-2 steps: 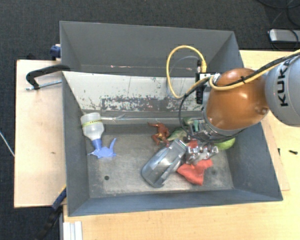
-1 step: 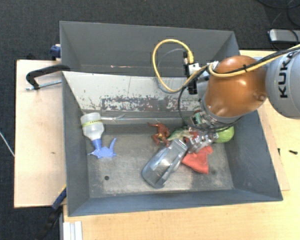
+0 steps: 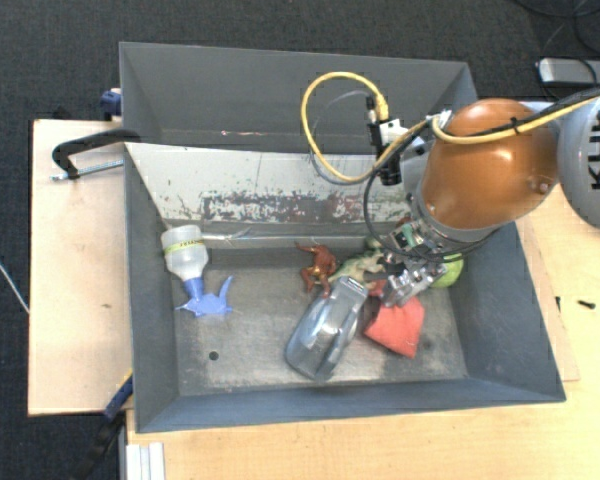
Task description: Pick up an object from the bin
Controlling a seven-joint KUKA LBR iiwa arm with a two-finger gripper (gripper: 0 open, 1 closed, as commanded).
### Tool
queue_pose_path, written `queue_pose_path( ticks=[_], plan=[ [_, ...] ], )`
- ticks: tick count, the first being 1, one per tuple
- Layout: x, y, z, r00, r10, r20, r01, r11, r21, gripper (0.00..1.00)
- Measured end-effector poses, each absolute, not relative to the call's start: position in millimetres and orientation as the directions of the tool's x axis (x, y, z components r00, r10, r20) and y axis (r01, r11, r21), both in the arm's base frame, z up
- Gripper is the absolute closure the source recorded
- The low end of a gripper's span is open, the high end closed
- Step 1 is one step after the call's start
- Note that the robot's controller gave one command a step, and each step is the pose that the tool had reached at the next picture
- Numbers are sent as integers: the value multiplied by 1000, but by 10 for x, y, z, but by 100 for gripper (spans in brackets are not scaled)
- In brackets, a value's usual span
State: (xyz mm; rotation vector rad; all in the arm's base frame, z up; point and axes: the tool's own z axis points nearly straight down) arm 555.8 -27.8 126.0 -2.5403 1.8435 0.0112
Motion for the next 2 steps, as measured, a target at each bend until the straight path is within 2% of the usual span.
queue_pose_path(
  ticks=[1, 2],
  plan=[
    [5702, -371, 1529, 270, -963, 3, -963, -270, -14, 100],
    [5433, -592, 1471, 305, -952, -7, -952, -305, 7, 100]
  ],
)
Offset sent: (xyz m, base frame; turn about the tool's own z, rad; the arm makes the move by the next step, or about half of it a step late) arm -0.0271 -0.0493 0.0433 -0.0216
